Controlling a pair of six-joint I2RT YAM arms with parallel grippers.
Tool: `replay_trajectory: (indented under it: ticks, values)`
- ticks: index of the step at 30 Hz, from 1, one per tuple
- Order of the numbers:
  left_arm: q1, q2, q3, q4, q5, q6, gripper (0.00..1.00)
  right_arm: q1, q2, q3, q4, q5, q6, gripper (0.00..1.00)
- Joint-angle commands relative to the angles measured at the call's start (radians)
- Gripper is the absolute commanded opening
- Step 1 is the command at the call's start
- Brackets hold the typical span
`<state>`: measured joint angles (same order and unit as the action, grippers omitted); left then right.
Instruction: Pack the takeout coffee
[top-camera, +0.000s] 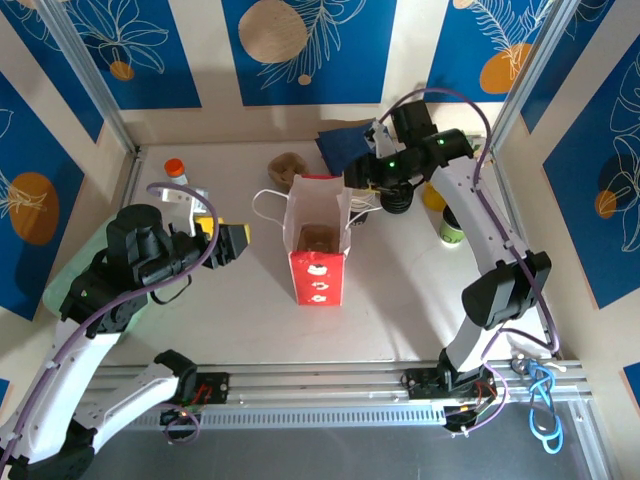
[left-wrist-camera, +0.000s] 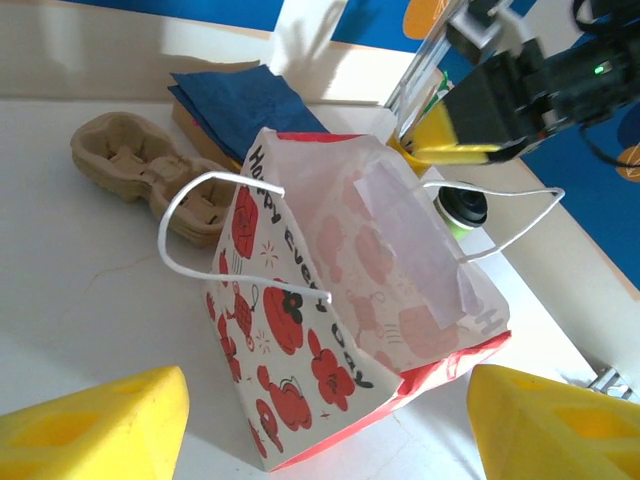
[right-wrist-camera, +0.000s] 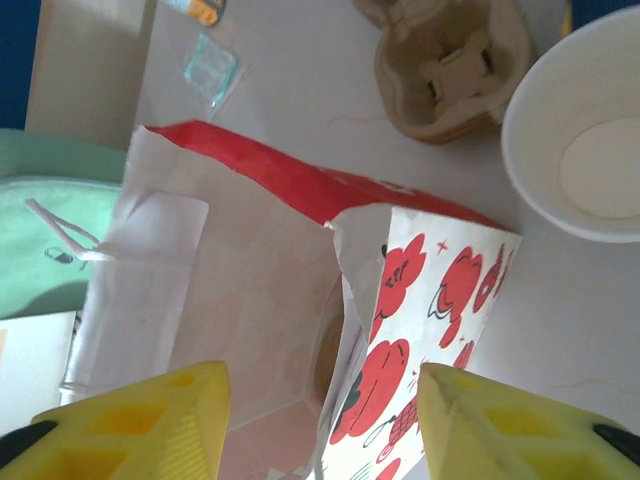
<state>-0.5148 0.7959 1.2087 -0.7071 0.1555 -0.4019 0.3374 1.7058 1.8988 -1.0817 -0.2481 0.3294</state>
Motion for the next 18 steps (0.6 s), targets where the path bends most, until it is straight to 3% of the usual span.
replay_trajectory:
  ticks: [1, 8, 18]
  values:
    - [-0.008, 0.007, 0.003, -0.025, -0.033, 0.011, 0.74, -0.013, -0.012, 0.078, -0.125, 0.079, 0.003, 0.55]
    - [-0.008, 0.038, -0.03, 0.005, 0.0, 0.044, 0.77, -0.087, -0.115, 0.101, -0.175, 0.115, 0.052, 0.56]
    - [-0.008, 0.08, -0.172, 0.186, 0.171, 0.099, 0.78, -0.353, -0.351, -0.169, -0.155, 0.152, 0.122, 0.65]
